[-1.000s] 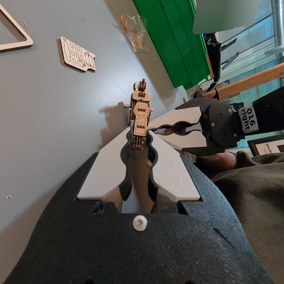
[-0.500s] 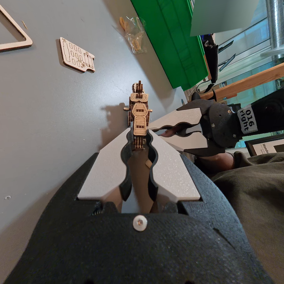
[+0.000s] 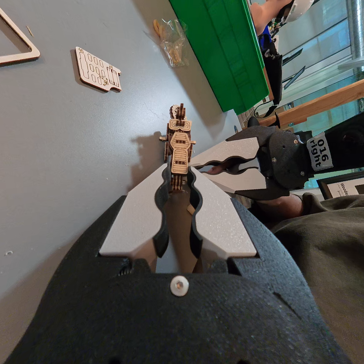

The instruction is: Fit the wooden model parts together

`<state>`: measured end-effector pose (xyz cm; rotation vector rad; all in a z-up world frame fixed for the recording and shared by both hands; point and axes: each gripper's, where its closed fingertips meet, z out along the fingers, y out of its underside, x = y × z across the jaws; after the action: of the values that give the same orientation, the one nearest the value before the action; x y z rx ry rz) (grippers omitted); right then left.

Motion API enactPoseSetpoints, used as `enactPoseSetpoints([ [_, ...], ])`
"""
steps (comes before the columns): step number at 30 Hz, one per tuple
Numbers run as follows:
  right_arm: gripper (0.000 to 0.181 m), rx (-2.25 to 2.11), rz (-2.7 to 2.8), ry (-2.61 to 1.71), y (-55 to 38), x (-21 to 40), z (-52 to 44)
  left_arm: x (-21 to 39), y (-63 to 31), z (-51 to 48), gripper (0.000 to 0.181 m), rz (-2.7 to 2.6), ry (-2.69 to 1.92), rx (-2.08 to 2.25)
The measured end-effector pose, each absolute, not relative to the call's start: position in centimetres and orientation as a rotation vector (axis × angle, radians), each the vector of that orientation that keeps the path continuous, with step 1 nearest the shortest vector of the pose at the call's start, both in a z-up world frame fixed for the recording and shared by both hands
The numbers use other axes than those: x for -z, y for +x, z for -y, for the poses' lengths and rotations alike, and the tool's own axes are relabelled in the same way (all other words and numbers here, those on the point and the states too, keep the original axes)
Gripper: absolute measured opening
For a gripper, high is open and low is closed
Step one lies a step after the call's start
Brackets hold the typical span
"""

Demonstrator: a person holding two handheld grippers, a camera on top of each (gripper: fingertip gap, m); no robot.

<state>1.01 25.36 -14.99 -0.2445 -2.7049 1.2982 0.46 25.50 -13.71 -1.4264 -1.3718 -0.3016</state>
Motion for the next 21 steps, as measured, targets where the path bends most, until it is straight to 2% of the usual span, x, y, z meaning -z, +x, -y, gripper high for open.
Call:
enactPoseSetpoints([
  [9, 0.003, -1.297, 2.706, -0.248, 1.0, 15.0, -25.4, 13.7, 0.5, -25.5, 0.016, 1.370, -1.429, 0.297],
  [13, 0.011, -1.306, 2.712, -0.268, 1.1, 15.0, -25.6, 13.6, 0.4, -25.4, 0.016, 1.370, -1.407, 0.302],
  [21, 0.016, -1.412, 2.706, -0.318, 0.9, 14.0, -26.0, 12.4, 0.0, -24.8, 0.016, 1.360, -1.249, 0.381],
])
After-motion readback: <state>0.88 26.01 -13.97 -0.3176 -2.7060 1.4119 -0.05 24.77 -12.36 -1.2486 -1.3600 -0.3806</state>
